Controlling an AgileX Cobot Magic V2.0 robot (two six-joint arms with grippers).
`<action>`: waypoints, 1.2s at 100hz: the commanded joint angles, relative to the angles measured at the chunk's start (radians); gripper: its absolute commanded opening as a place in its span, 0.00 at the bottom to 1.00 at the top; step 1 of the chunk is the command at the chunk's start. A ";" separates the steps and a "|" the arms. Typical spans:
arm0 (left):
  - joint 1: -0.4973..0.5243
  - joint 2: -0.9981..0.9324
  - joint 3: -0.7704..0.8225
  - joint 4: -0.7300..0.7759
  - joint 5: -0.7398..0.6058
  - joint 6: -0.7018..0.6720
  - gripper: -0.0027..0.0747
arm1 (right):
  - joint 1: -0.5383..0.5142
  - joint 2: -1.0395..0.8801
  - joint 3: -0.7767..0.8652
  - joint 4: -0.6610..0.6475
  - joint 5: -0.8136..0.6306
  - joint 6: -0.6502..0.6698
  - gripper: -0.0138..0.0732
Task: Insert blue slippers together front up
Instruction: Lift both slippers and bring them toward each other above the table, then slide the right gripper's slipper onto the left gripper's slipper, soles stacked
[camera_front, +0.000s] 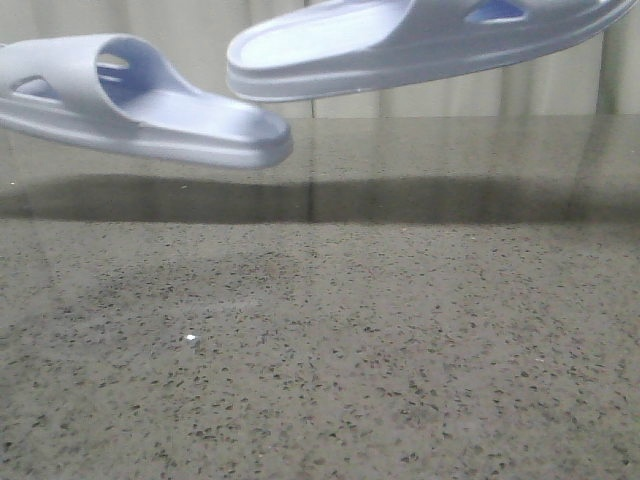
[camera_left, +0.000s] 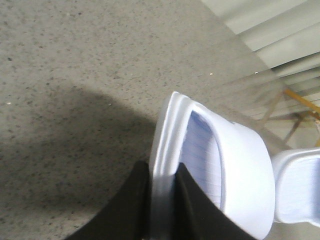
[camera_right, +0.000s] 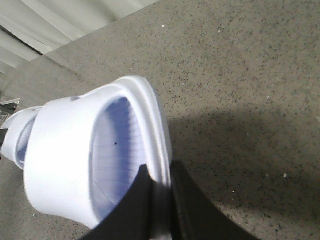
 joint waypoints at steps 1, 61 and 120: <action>0.004 -0.037 -0.023 -0.140 0.069 0.009 0.05 | -0.008 0.023 -0.034 0.129 0.025 -0.052 0.04; -0.058 -0.033 -0.023 -0.247 0.156 0.017 0.05 | 0.064 0.289 -0.052 0.427 0.144 -0.278 0.04; -0.203 -0.031 -0.023 -0.328 0.127 0.048 0.05 | 0.337 0.509 -0.292 0.453 0.154 -0.293 0.04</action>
